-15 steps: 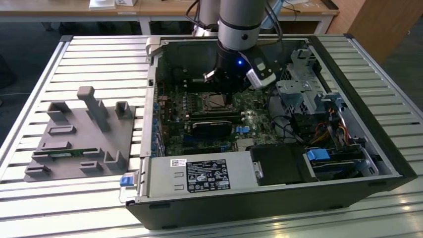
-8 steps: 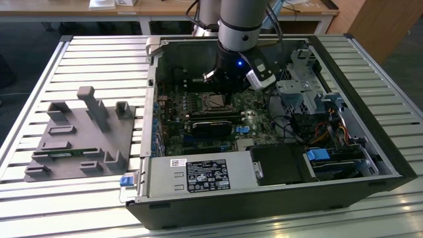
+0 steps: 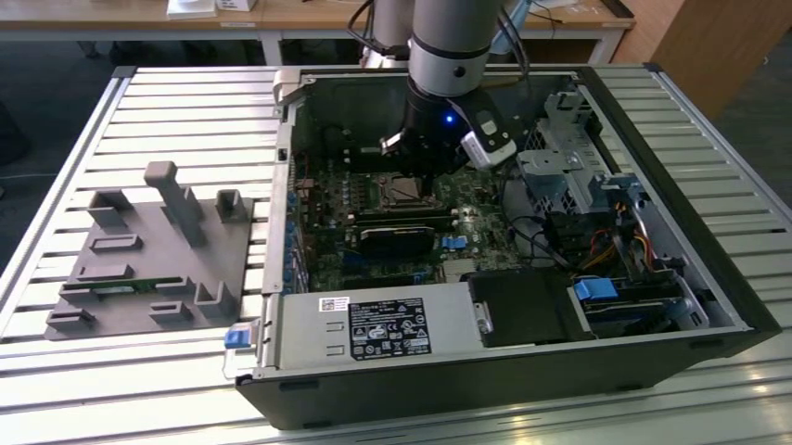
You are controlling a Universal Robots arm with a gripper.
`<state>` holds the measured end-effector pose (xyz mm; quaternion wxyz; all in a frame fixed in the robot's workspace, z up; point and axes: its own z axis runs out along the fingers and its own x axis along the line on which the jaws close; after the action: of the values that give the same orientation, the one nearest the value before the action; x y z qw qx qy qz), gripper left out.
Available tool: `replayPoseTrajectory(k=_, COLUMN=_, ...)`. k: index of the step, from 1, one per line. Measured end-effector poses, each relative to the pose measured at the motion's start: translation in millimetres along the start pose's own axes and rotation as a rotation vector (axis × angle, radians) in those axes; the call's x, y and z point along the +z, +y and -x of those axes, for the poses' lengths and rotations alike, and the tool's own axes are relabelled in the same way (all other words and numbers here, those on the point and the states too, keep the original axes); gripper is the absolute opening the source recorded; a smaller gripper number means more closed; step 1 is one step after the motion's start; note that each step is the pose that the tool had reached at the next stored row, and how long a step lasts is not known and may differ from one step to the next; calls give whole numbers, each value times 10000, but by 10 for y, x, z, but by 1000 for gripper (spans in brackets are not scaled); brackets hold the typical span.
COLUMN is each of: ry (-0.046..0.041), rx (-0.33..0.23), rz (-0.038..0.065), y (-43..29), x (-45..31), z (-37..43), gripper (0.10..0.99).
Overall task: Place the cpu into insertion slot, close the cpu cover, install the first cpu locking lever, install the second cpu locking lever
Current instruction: 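Install the second cpu locking lever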
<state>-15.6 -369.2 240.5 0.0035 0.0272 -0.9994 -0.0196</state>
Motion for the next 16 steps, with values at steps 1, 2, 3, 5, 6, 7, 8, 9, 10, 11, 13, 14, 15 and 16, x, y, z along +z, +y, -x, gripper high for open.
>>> replayPoseTrajectory(k=1, ry=0, rx=0, rz=0, y=-3, x=1, z=0, gripper=106)
replayPoseTrajectory(k=2, ry=0, rx=0, rz=0, y=-8, x=2, z=0, gripper=106)
replayPoseTrajectory(k=3, ry=0, rx=-1, rz=-1, y=-14, x=5, z=-1, gripper=106)
replayPoseTrajectory(k=5, ry=-2, rx=2, rz=2, y=-17, x=17, z=-3, gripper=106)
replayPoseTrajectory(k=6, ry=-1, rx=2, rz=1, y=-18, x=22, z=-10, gripper=106)
replayPoseTrajectory(k=7, ry=-1, rx=0, rz=0, y=-17, x=26, z=-24, gripper=106)
replayPoseTrajectory(k=8, ry=0, rx=-1, rz=0, y=-16, x=30, z=-46, gripper=106)
replayPoseTrajectory(k=9, ry=0, rx=-1, rz=-1, y=-16, x=34, z=-70, gripper=106)
replayPoseTrajectory(k=10, ry=0, rx=1, rz=0, y=-14, x=39, z=-96, gripper=106)
replayPoseTrajectory(k=11, ry=-1, rx=1, rz=1, y=-13, x=43, z=-117, gripper=106)
replayPoseTrajectory(k=13, ry=0, rx=0, rz=1, y=-12, x=49, z=-151, gripper=106)
replayPoseTrajectory(k=14, ry=0, rx=-1, rz=1, y=-11, x=53, z=-166, gripper=106)
replayPoseTrajectory(k=15, ry=0, rx=-1, rz=2, y=-10, x=57, z=-182, gripper=106)
replayPoseTrajectory(k=16, ry=0, rx=1, rz=2, y=-9, x=64, z=-209, gripper=106)
